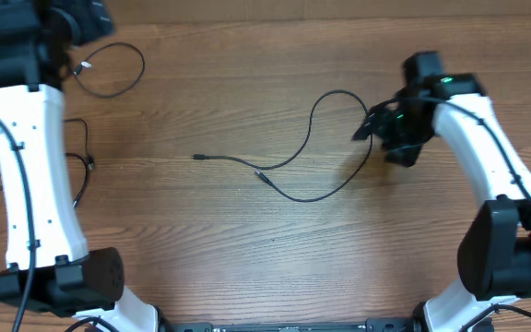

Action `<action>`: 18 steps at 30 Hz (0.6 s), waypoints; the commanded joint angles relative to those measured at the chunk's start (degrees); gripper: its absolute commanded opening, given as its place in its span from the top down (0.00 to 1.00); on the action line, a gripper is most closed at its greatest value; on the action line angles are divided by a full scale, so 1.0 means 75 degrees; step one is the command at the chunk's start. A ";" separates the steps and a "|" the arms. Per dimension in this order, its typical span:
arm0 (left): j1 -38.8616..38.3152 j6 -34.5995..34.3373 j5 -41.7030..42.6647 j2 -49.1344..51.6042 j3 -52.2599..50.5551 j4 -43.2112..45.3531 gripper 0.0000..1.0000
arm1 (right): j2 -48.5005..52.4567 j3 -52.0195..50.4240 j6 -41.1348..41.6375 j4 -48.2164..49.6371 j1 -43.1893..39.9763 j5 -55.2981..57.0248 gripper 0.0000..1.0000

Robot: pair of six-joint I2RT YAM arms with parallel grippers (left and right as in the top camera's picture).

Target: Untangle cables

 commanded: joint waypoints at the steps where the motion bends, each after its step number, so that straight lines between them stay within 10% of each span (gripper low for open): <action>1: -0.1189 0.0128 0.1037 -0.0041 -0.0003 -0.0545 0.11 | -0.0035 0.0679 -0.0297 -0.0233 -0.0755 0.0093 0.24; 18: -0.4357 0.3206 0.2748 0.2226 -0.0137 -0.2396 0.26 | -0.0035 0.0871 -0.1361 -0.0825 -0.2020 -0.0449 0.23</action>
